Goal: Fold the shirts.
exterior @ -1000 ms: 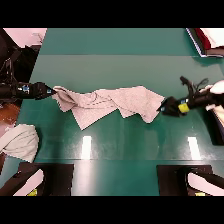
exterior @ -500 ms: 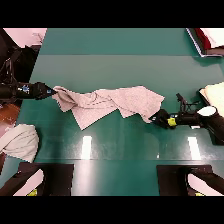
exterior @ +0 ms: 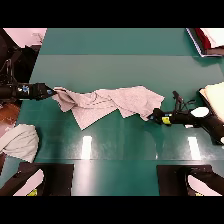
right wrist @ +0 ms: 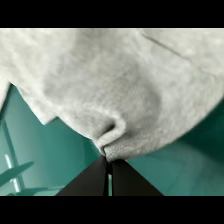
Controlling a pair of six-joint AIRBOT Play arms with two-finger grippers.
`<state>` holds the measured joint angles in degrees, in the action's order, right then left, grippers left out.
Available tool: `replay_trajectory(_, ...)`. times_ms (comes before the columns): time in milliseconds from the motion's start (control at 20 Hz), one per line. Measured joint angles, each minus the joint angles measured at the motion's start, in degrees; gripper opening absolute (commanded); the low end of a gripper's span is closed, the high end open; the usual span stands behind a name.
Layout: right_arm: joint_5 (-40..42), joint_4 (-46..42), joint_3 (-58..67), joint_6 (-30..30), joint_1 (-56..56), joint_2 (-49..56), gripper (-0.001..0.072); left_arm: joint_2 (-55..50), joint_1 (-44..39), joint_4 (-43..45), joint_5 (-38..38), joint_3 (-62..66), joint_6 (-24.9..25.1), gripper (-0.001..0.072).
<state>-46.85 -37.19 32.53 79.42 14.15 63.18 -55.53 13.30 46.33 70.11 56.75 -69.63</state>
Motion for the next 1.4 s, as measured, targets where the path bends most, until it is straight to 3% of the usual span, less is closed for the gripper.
replay_trajectory(200, 0.8, -0.3, 10.2, 0.0, -2.4, -5.9, 0.0013, 0.0, 0.0, 0.0, 0.6, 7.6, -0.5, 0.0027)
replay_trajectory(400, -0.9, -1.2, 26.9, 0.0, -10.6, -12.9, 0.0013, 0.1, 0.0, -0.3, 1.3, 25.7, -1.9, 0.0027)
replay_trajectory(650, -9.8, -5.7, 48.5, 0.0, -23.9, -18.3, 0.0013, 0.2, 0.0, -0.7, 1.5, 52.1, -3.5, 0.0027)
replay_trajectory(800, -15.6, -6.9, 57.0, 0.0, -31.3, -20.6, 0.0013, 1.5, 0.0, -1.8, 1.2, 61.4, -4.7, 0.0027)
replay_trajectory(1150, -24.8, -7.8, 65.2, 0.3, -39.6, -22.7, 0.0013, 5.4, 0.0, -8.1, 1.2, 65.8, -5.5, 0.0026)
replay_trajectory(1400, -36.9, -8.1, 66.0, 3.3, -37.9, -15.4, 0.0013, 5.6, 0.0, -7.3, 4.9, 54.0, -5.8, 0.0026)
